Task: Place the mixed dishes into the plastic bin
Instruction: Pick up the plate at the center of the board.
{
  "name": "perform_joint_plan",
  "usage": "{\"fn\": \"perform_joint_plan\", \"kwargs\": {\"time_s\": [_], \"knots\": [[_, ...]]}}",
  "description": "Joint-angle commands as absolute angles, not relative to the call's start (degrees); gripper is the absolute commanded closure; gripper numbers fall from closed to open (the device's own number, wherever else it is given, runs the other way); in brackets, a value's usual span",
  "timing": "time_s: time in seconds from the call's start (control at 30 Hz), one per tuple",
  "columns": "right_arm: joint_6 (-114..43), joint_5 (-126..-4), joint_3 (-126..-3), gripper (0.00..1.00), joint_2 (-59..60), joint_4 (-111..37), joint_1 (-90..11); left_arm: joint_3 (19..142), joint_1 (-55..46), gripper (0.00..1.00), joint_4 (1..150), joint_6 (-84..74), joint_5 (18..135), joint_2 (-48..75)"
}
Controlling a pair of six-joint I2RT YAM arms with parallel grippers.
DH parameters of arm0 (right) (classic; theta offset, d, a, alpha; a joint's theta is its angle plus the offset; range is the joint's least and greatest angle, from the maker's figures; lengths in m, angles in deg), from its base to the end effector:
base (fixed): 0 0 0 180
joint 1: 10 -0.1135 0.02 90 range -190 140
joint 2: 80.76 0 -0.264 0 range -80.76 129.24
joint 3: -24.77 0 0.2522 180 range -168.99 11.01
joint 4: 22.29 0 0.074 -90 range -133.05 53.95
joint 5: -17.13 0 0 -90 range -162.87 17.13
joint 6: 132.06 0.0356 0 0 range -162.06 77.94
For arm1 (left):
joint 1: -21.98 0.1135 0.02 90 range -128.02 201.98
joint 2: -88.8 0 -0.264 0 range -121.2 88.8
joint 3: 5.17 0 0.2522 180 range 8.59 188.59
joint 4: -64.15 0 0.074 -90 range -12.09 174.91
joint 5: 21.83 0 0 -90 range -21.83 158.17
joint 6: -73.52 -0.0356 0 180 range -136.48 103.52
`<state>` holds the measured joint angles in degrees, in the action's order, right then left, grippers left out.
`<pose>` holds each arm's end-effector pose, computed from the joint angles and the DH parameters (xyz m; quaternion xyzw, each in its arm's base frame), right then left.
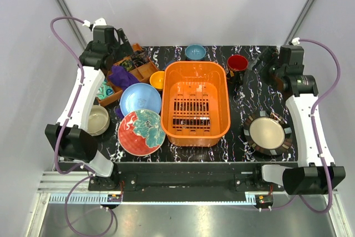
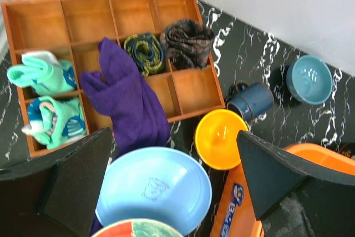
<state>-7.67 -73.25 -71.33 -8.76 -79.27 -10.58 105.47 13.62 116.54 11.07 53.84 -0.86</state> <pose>0.2607 0.0024 0.4081 0.2569 0.8399 0.1409 0.4569 0.3441 -0.0417 0.4113 -0.2044 0.8430 -0.0462 0.4954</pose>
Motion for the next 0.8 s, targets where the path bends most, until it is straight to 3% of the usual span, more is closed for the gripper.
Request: {"fn": "perform_joint_plan", "kwargs": {"time_s": [0.0,0.2,0.53,0.77], "knots": [[-6.9,-74.3,-71.2,0.0,-12.2,-81.7,-10.4,109.9,13.5,0.01,118.1,12.9,56.7,-0.8],[-10.9,-71.3,-75.4,0.0,-8.3,-89.7,-10.4,113.0,13.5,0.01,121.4,15.6,58.9,-2.5],[-9.6,-69.4,-68.0,0.0,-9.6,-86.3,-10.4,113.7,13.7,0.01,126.9,16.9,56.8,-0.5],[-9.0,-61.9,-71.5,0.0,-5.4,-86.4,-10.4,96.2,10.5,0.01,130.9,20.3,53.8,12.5]]}}
